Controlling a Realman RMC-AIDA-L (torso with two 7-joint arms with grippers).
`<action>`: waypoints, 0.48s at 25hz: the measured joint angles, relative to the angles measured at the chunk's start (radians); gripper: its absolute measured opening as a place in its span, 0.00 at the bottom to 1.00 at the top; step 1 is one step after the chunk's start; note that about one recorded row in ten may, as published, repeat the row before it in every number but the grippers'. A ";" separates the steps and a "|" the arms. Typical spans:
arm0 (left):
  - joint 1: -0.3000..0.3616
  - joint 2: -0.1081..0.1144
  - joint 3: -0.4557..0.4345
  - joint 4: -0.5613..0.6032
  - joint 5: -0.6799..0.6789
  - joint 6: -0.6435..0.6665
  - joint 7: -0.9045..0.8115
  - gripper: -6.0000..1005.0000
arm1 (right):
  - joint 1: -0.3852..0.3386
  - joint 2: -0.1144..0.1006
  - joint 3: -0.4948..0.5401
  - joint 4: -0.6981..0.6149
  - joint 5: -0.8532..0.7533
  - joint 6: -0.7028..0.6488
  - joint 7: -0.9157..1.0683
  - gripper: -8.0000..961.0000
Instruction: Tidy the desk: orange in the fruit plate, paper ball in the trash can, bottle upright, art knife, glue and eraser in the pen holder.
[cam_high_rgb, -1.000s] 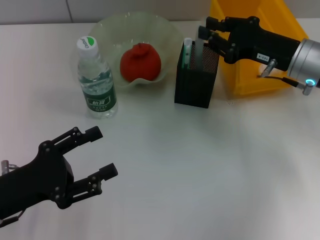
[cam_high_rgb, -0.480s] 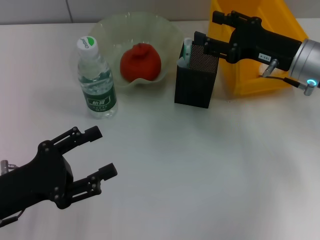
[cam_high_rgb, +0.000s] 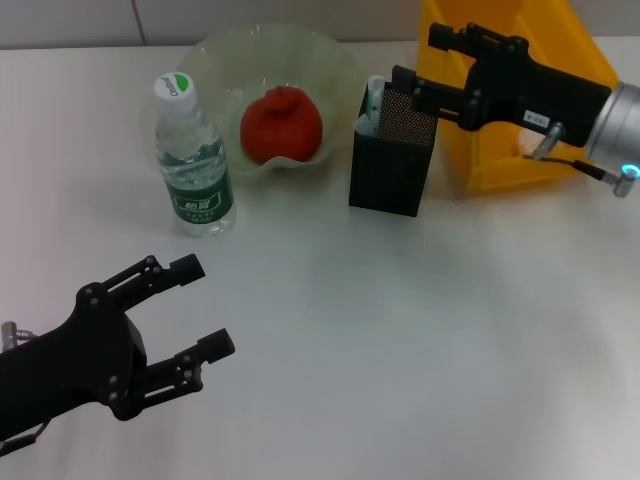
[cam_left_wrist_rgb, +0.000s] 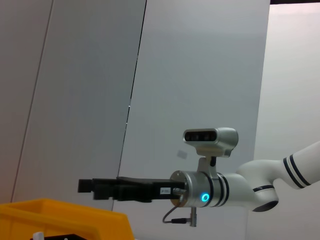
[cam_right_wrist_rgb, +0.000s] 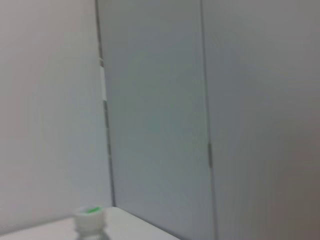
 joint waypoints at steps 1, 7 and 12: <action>-0.002 0.000 0.004 0.000 0.000 0.001 0.000 0.80 | -0.006 -0.001 -0.001 -0.001 0.000 -0.025 0.008 0.79; -0.019 0.003 0.008 0.002 0.007 0.003 -0.012 0.80 | -0.065 -0.009 -0.005 -0.057 -0.072 -0.244 0.098 0.79; -0.048 0.012 0.030 0.011 0.011 0.000 -0.049 0.80 | -0.124 -0.011 -0.006 -0.118 -0.176 -0.425 0.136 0.79</action>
